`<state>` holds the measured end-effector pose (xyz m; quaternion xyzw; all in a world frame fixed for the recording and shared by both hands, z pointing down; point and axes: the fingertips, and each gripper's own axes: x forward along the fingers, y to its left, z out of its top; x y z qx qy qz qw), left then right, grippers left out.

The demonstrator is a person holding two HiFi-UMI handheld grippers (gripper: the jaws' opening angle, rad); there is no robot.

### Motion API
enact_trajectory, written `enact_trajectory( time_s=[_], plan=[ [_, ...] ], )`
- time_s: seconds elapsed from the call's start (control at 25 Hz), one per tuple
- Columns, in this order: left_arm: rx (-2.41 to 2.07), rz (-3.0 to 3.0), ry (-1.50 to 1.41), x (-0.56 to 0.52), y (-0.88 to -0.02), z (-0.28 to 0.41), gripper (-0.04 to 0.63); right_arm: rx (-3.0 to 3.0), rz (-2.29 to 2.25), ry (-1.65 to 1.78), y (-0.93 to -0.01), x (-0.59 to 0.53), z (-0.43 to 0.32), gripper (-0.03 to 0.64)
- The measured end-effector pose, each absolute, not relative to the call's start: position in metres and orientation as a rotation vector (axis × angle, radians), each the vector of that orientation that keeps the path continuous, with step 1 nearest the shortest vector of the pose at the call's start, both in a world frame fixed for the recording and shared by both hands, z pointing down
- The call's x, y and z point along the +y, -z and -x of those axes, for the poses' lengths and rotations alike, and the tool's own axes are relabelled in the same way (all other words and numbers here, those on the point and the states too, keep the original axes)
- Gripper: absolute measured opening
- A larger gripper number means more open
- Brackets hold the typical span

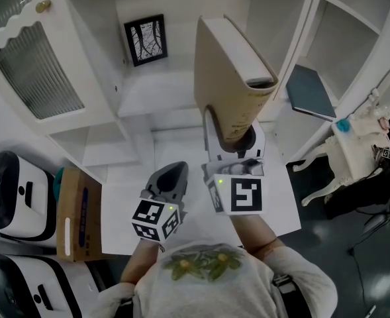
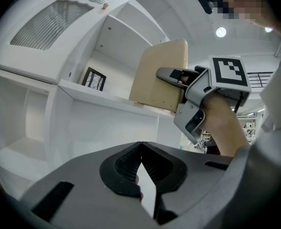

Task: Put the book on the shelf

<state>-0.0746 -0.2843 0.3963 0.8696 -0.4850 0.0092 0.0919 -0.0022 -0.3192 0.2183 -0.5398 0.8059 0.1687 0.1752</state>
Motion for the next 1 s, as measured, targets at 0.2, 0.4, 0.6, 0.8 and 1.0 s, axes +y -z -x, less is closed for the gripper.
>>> enact_trajectory(
  time_s=[0.2,0.4,0.6,0.8,1.0],
  plan=[
    [-1.437,-2.58,-0.027,-0.285,-0.398,0.076,0.028,2.276,1.55,-0.477,-0.215,-0.322,0.002,0.232],
    [-1.437,-2.578,-0.023,-0.286,-0.399,0.077,0.028,2.268,1.573,-0.474,-0.214,-0.326,0.004,0.231],
    [-1.431,-2.576,-0.025,-0.287,-0.401,0.077,0.028,2.259,1.602,-0.462,-0.213,-0.332,0.006,0.23],
    [-1.428,-2.569,-0.03,-0.289,-0.403,0.078,0.028,2.259,1.616,-0.442,-0.211,-0.34,0.006,0.231],
    [-1.422,-2.568,-0.033,-0.291,-0.405,0.079,0.028,2.276,1.645,-0.424,-0.209,-0.348,0.009,0.23]
  ],
)
